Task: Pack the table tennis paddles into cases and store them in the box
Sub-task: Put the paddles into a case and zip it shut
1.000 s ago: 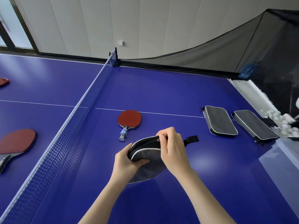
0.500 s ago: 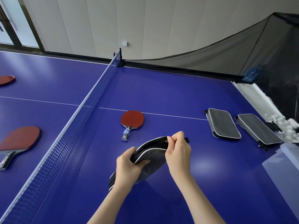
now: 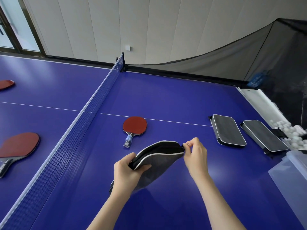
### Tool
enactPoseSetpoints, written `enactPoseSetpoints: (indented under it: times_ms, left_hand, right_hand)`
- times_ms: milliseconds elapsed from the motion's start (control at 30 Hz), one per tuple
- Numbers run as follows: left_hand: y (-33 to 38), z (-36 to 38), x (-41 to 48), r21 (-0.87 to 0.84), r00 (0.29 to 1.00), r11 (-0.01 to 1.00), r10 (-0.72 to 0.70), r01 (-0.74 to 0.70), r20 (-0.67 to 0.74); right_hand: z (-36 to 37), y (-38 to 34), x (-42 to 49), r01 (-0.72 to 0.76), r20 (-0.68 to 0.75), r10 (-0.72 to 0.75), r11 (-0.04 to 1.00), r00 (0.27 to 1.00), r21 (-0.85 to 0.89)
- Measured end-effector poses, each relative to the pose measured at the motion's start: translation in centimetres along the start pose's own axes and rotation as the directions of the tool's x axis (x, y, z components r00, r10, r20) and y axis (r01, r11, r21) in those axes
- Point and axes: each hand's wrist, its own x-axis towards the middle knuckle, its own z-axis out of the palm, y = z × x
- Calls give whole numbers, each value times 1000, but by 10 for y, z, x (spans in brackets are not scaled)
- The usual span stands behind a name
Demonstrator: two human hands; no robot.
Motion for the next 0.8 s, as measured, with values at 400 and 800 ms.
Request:
enactPoseSetpoints:
  times_ms: [400, 800]
  left_hand:
    - [-14, -20, 11, -381, 975, 897, -198, 223, 103]
    - [-34, -43, 23, -690, 911, 607, -358, 394, 205]
  right_hand:
    - [17, 6, 0, -450, 258, 371, 774, 892, 445]
    - [33, 19, -27, -455, 740, 13, 796, 672, 399]
